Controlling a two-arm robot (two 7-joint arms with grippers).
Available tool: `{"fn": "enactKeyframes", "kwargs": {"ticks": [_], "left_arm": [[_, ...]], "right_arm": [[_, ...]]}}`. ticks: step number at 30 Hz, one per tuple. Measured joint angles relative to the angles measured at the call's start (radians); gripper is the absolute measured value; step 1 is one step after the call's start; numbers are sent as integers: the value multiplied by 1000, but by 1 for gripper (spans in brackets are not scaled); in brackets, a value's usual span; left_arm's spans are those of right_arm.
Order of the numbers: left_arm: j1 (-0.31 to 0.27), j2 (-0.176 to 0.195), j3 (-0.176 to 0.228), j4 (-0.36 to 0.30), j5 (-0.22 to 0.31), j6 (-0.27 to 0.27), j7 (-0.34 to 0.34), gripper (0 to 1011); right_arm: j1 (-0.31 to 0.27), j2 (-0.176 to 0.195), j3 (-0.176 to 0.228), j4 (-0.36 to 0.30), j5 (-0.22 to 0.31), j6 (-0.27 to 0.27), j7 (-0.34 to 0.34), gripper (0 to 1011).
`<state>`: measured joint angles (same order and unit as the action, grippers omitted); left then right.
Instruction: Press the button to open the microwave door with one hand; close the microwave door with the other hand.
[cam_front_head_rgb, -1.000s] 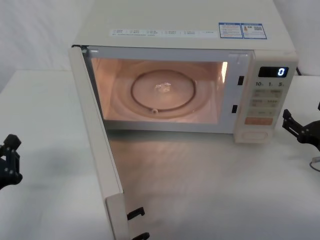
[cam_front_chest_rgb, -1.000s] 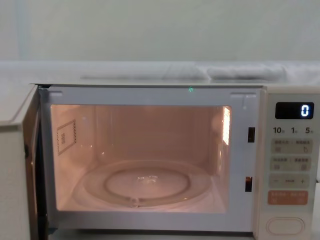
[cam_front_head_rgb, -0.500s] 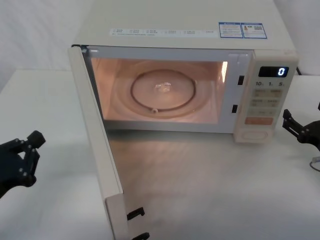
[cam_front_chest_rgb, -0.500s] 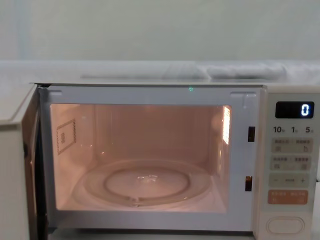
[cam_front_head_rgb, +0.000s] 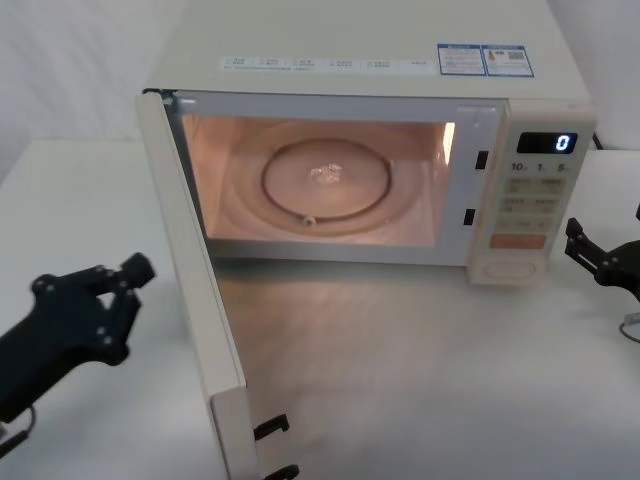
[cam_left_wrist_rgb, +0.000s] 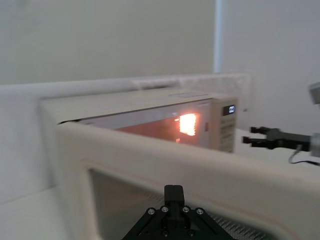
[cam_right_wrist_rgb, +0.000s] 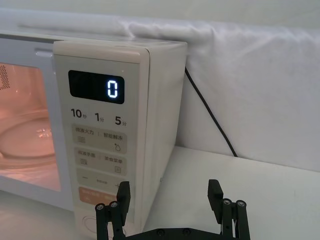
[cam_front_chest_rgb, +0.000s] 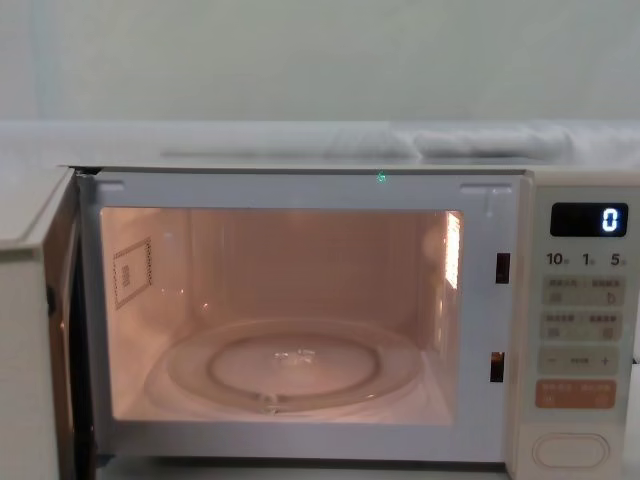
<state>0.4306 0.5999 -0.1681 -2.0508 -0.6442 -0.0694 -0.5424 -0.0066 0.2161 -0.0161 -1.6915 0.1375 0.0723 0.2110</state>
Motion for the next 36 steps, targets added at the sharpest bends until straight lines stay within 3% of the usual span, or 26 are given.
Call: {"fn": "enactKeyframes", "kwargs": {"ticks": [11, 12, 13, 18, 22, 26, 28, 36], "left_arm": [[-140, 50, 144, 25, -11, 36, -35, 0], [-140, 50, 144, 25, -11, 36, -35, 0], [-170, 55, 175, 35, -11, 45, -39, 0], [-234, 53, 237, 60, -8, 59, -42, 0], [-306, 28, 308, 94, 30, 67, -9, 0], [-347, 5, 348, 115, 60, 70, 28, 0], [-382, -25, 381, 136, 91, 69, 75, 0], [-442, -100, 429, 182, 134, 65, 163, 0]], "right_arm": [[0, 0, 0, 0, 0, 0, 0, 1002], [0, 0, 0, 0, 0, 0, 0, 1002], [0, 0, 0, 0, 0, 0, 0, 1002], [0, 0, 0, 0, 0, 0, 0, 1002], [0, 0, 0, 0, 0, 0, 0, 1002], [0, 0, 0, 0, 0, 0, 0, 1002], [0, 0, 0, 0, 0, 0, 0, 1002], [0, 0, 0, 0, 0, 0, 0, 1002]]}}
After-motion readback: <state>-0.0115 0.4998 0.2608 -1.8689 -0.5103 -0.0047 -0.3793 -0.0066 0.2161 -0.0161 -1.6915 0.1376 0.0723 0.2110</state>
